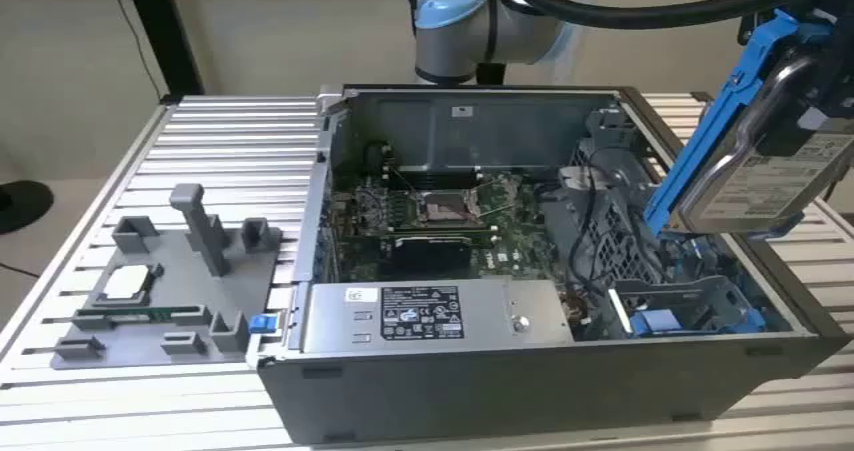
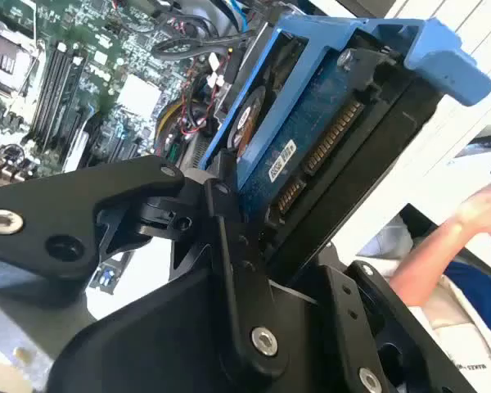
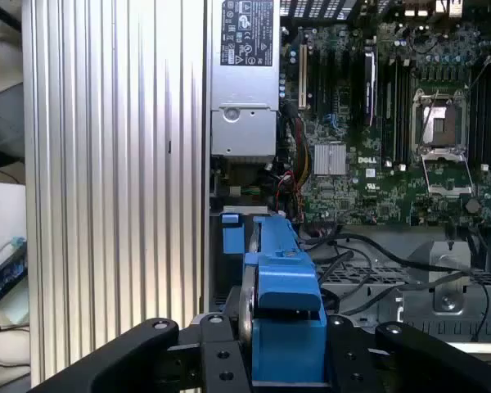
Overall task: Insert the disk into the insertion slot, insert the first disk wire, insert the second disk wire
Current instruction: 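Insert the disk into the insertion slot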
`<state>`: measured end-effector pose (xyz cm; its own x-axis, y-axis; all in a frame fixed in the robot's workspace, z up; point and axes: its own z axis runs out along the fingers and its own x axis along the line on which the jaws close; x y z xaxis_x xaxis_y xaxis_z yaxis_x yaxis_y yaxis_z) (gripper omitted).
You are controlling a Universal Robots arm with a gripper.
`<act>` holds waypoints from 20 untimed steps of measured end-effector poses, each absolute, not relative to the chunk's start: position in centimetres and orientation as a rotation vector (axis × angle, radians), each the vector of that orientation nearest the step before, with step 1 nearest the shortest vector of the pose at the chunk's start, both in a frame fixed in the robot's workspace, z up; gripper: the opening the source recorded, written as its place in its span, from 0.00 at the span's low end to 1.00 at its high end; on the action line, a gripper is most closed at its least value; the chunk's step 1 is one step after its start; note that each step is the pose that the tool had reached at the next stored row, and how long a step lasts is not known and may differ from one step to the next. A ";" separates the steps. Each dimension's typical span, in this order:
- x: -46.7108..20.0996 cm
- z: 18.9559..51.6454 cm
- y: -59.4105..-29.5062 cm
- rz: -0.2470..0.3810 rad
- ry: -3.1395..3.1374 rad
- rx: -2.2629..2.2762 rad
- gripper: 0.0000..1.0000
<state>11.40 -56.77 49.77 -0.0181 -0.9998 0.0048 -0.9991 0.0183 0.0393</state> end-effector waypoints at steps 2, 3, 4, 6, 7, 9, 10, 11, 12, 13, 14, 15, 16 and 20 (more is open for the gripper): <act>11.4 49.8 -56.8 -0.038 -2.219 2.179 0.00; 11.4 49.8 -56.8 -0.038 -2.219 2.179 0.00; 11.4 49.8 -56.8 -0.038 -2.219 2.179 0.00; 11.4 49.8 -56.8 -0.038 -2.219 2.179 0.00; 11.4 49.8 -56.8 -0.038 -2.219 2.179 0.00; 11.4 49.8 -56.8 -0.038 -2.219 2.179 0.00; 11.4 49.8 -56.8 -0.038 -2.219 2.179 0.00; 11.4 49.8 -56.8 -0.038 -2.219 2.179 0.00; 11.4 49.8 -56.8 -0.038 -2.219 2.179 0.00; 11.4 49.8 -56.8 -0.038 -2.219 2.179 0.00; 11.4 49.8 -56.9 -0.038 -2.219 2.179 0.00; 11.4 49.7 -57.0 -0.038 -2.219 2.179 0.00; 11.4 49.7 -57.1 -0.038 -2.219 2.179 0.00; 11.4 49.4 -57.4 -0.038 -2.219 2.179 0.00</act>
<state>11.40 -57.35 49.40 -0.0181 -0.9998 0.0053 -0.9991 0.0183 0.0393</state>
